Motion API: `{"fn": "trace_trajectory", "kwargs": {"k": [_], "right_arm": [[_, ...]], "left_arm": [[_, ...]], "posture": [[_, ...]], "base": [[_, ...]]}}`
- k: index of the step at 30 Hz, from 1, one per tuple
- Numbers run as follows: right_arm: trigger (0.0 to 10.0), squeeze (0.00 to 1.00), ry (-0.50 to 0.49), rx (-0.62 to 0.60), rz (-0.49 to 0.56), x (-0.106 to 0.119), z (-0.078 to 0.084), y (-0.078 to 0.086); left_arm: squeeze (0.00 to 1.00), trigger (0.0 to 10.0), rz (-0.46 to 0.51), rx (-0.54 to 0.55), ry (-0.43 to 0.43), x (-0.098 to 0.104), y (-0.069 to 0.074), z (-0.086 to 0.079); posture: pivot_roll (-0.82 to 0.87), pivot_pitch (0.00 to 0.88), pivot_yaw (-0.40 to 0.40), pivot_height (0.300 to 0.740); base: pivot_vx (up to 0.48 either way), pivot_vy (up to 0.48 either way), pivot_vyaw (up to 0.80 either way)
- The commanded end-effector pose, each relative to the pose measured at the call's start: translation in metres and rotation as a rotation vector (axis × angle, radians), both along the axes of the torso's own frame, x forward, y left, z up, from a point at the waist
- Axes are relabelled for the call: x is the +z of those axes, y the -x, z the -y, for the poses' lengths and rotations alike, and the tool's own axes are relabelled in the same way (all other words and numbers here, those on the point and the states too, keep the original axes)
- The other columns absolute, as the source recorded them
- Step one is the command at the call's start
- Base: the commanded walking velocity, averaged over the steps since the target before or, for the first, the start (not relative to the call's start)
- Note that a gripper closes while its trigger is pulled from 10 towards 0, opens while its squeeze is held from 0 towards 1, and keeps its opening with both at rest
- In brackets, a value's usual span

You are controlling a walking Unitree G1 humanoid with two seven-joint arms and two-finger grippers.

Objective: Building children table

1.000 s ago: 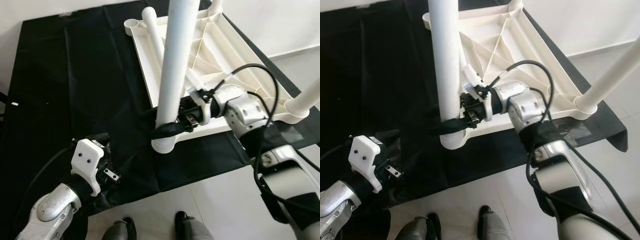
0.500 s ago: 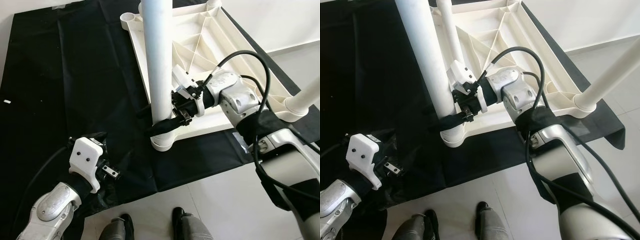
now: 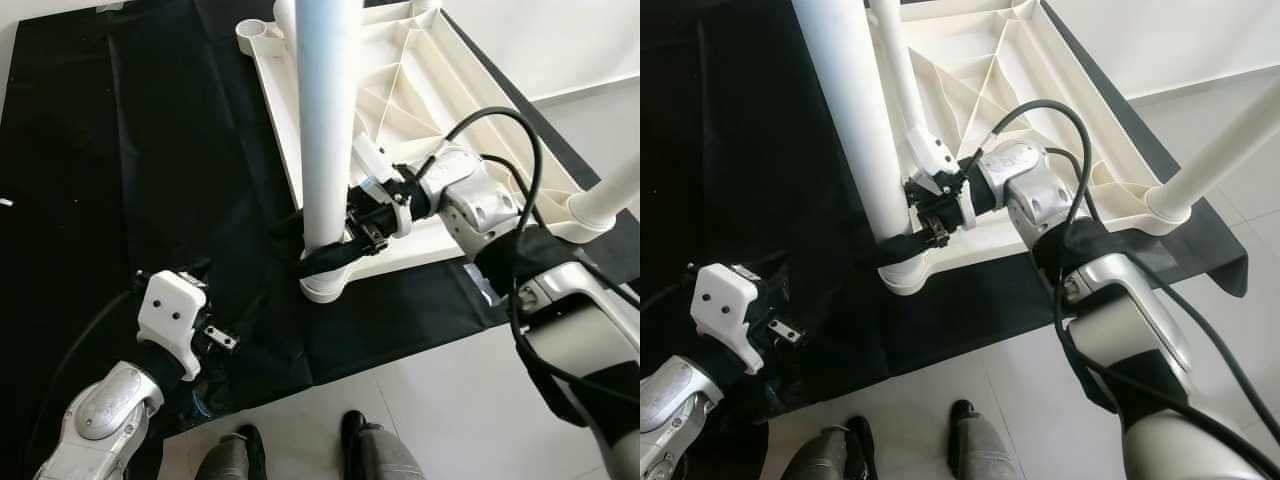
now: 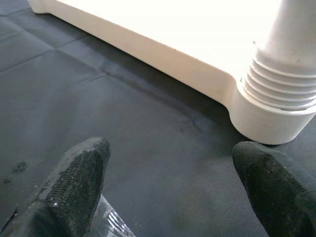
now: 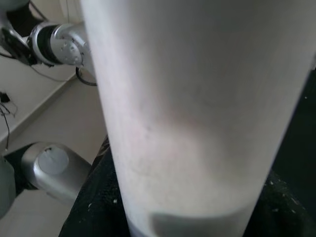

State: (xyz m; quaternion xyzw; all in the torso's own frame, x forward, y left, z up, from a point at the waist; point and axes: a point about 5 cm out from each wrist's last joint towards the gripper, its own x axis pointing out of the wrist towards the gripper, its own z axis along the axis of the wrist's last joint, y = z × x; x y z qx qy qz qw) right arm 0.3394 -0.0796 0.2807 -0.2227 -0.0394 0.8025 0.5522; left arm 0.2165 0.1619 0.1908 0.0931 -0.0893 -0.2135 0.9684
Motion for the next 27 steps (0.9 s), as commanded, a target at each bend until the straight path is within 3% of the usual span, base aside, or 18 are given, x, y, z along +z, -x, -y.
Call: {"fn": "trace_trajectory", "kwargs": {"k": [1, 9, 18, 27], "right_arm": [[10.0, 0.0, 0.133, -0.003, -0.08, -0.037, 0.004, 0.002], [10.0, 0.0, 0.034, -0.001, -0.117, -0.036, 0.005, 0.005], [10.0, 0.0, -0.12, -0.035, -0.31, -0.039, 0.019, 0.008], [10.0, 0.0, -0.083, -0.061, -0.289, -0.047, 0.025, 0.009]], "left_arm": [[0.0, 10.0, -0.009, 0.0, 0.001, -0.003, 0.003, 0.001], [0.0, 10.0, -0.009, -0.002, 0.0, -0.003, 0.003, 0.002], [0.0, 10.0, -0.013, -0.007, 0.006, -0.004, 0.004, 0.003], [0.0, 10.0, -0.018, -0.015, 0.008, -0.004, 0.003, 0.002]], "posture": [[-0.08, 0.383, -0.041, 0.74], [-0.08, 0.386, -0.038, 0.74], [-0.09, 0.382, -0.037, 0.74], [-0.09, 0.375, -0.027, 0.74]], "base": [[0.0, 0.0, 0.0], [0.0, 0.0, 0.0], [0.0, 0.0, 0.0], [0.0, 0.0, 0.0]]}}
